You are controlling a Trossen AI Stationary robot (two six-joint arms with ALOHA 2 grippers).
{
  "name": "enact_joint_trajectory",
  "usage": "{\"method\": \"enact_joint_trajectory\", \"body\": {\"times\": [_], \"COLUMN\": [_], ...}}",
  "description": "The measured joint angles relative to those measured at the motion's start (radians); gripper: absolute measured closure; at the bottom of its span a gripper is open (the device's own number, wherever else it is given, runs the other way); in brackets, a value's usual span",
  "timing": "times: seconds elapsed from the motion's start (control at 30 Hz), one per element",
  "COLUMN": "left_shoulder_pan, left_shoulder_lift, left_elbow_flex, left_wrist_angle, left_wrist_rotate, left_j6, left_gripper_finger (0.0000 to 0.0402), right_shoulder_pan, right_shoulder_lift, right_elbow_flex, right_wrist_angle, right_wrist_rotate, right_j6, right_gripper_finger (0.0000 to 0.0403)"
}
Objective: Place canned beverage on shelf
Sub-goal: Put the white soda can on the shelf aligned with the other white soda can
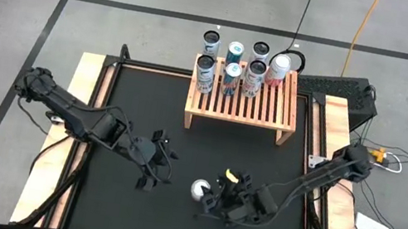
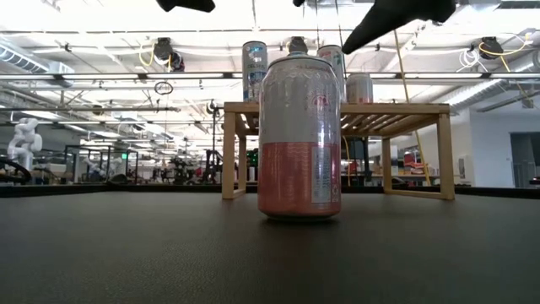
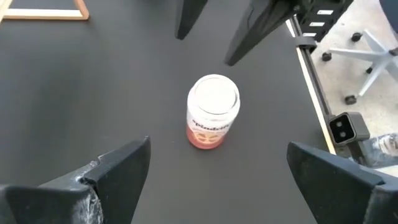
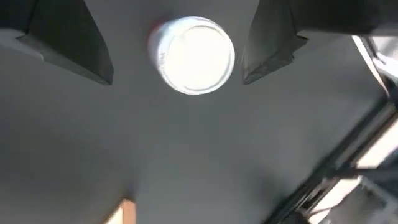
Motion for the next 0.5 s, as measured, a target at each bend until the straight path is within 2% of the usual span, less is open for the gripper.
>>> {"method": "enact_joint_trajectory", "body": {"times": [0.13,0.5], "left_shoulder_pan": [-0.005,-0.018], "left_shoulder_lift": [0.004,0.005], "left_elbow_flex": [0.000,0.000], "left_wrist_angle": [-0.002,-0.048], "left_wrist_rotate": [-0.021,-0.020], "left_j6": [-0.005,-0.008], "left_gripper_finger": [0.0027,0.0027], "right_shoulder_pan": [-0.002,0.007], "right_shoulder_lift": [0.035,0.073], "right_elbow_flex": [0.048,0.052], "right_wrist_angle": [-0.023,0.037], "right_wrist_rotate": [-0.001,-0.007], "right_j6": [0.088,0.033], "right_gripper_finger": [0.0065,0.0065]}}
